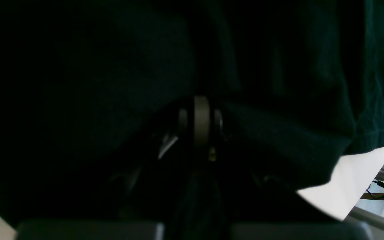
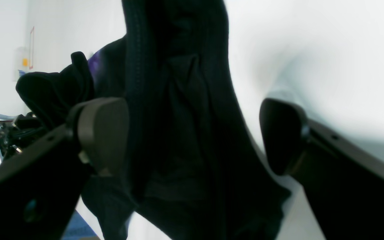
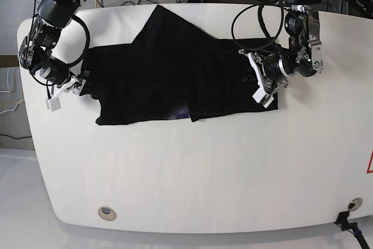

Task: Fold the T-shirt properly
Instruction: 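Release the right gripper and regrasp the shirt's other end, then fold the end held by the right gripper toward the left gripper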

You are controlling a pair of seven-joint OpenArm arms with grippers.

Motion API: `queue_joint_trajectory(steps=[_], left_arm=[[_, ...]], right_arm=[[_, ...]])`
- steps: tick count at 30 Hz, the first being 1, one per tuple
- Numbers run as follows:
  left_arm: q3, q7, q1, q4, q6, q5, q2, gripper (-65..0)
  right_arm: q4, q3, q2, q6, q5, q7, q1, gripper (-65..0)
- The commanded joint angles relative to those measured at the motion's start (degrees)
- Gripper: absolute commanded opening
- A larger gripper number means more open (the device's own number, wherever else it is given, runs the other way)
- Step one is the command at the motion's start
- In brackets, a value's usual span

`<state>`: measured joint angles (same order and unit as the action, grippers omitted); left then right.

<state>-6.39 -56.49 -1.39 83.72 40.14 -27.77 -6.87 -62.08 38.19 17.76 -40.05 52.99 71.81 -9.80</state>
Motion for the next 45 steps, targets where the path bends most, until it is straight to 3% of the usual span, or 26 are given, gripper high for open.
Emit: queue_joint_trajectory(steps=[1, 10, 22, 30, 32, 36, 39, 45], left_arm=[[-0.2, -0.6, 0.6, 0.6, -0.1, 1.2, -0.4, -65.0], [-0.2, -0.6, 0.6, 0.5, -0.1, 1.2, -0.4, -65.0], [-0.2, -0.6, 0.6, 0.5, -0.1, 1.2, -1.2, -65.0], [-0.2, -0.6, 0.6, 0.5, -0.1, 1.2, -1.2, -65.0], [-0.2, -0.6, 0.6, 0.5, -0.1, 1.2, -1.1, -65.0], [-0.2, -0.6, 0.6, 0.5, -0.1, 1.2, -1.0, -65.0], [-0.2, -0.6, 0.6, 0.5, -0.1, 1.2, -0.9, -65.0], [-0.2, -0.6, 0.6, 0.5, -0.1, 1.2, 0.1, -65.0]], right_arm=[[-0.7, 0.0, 0.9, 0.1, -0.1, 0.2, -0.8, -5.0], [-0.7, -6.4, 0.5, 0.1, -0.1, 0.2, -0.5, -5.3], [-0.7, -8.8, -0.7, 0.1, -0.1, 0.1, 0.2, -6.7], [-0.7, -8.9, -0.7, 0.1, -0.1, 0.0, 0.7, -30.7], [-0.7, -8.9, -0.7, 0.1, -0.1, 0.0, 0.7, -39.7], [-0.7, -8.9, -0.7, 0.1, -0.1, 0.1, 0.4, -65.0], [-3.9, -8.9, -1.0, 0.1, -0.1, 0.2, 0.7, -65.0], [-18.2, -8.9, -6.4, 0.1, -0.1, 4.4, 2.0, -65.0]])
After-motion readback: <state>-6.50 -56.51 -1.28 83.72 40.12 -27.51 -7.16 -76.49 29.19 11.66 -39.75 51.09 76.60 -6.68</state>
